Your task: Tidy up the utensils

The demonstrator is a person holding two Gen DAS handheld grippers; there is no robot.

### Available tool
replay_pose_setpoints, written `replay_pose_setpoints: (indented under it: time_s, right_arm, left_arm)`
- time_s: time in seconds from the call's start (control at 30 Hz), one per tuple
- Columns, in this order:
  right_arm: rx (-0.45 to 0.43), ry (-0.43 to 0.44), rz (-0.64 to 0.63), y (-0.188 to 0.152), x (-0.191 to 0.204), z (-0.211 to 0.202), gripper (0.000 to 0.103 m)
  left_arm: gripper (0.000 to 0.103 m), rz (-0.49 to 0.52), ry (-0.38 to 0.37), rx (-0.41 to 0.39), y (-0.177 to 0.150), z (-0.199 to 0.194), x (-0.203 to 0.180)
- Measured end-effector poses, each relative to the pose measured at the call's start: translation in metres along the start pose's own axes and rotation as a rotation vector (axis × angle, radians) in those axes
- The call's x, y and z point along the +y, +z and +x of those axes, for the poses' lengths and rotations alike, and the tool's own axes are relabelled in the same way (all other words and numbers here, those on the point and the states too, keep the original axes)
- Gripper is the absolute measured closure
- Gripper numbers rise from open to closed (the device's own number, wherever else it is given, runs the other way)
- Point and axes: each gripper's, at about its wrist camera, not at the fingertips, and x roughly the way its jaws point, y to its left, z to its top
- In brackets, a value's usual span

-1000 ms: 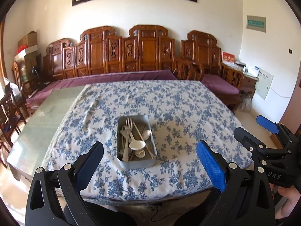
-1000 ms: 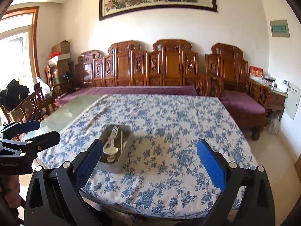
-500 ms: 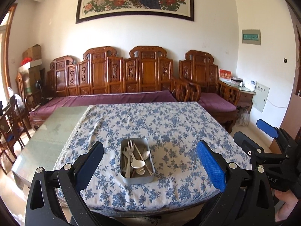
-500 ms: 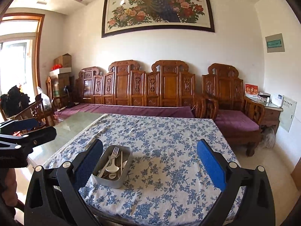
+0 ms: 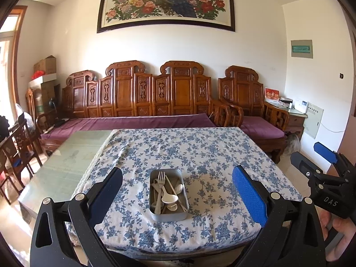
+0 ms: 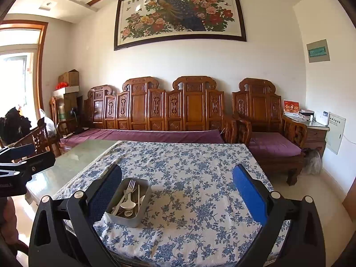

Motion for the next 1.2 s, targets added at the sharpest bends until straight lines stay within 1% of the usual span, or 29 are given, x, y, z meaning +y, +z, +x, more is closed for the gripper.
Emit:
replay_pose_setpoints:
  time_s: [1.2]
  right_arm:
    - [-0.005,0.011,0.000,0.0008,0.0055,0.0022,0.003]
  left_arm:
    - [0.008,0.006,0.005,0.002,-0.0073,0.0014,-0.0010]
